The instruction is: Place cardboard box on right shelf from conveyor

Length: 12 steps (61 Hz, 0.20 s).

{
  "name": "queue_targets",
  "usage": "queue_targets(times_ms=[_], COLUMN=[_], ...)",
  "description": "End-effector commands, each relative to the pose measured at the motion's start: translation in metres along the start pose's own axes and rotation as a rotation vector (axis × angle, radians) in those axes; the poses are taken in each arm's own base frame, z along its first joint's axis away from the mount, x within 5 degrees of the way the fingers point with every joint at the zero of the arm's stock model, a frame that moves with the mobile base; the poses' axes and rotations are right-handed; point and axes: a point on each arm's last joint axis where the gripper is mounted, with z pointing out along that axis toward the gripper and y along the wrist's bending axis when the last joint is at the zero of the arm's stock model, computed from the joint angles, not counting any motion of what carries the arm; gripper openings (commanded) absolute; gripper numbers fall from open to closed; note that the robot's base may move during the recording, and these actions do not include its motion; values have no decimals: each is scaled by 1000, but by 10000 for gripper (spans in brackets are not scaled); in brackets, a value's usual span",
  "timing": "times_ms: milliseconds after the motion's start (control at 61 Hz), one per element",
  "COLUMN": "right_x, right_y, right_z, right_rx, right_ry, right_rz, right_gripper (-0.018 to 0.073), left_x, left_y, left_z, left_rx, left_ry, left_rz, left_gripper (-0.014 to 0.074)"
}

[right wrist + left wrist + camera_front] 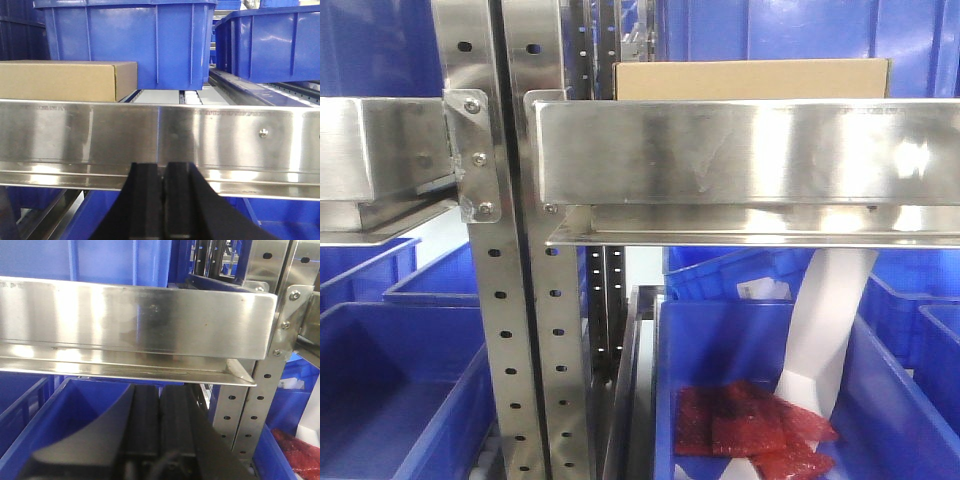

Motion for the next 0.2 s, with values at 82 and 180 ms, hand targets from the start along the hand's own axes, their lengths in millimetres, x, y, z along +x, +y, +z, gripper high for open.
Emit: queue_targets(times_ms=[82,180], right_x=[-11,-11], right_y=[0,0], right_z=[-2,-2], right_rx=[-1,-1], right_ry=[-113,-113], right_rz=[-18,-18], right_gripper=[53,53], left_x=[-9,-9], left_y=[0,0], left_z=[-1,-1], left_rx=[7,7], left_ry=[-91,-91], left_rz=[-2,-2], left_gripper=[-119,-119])
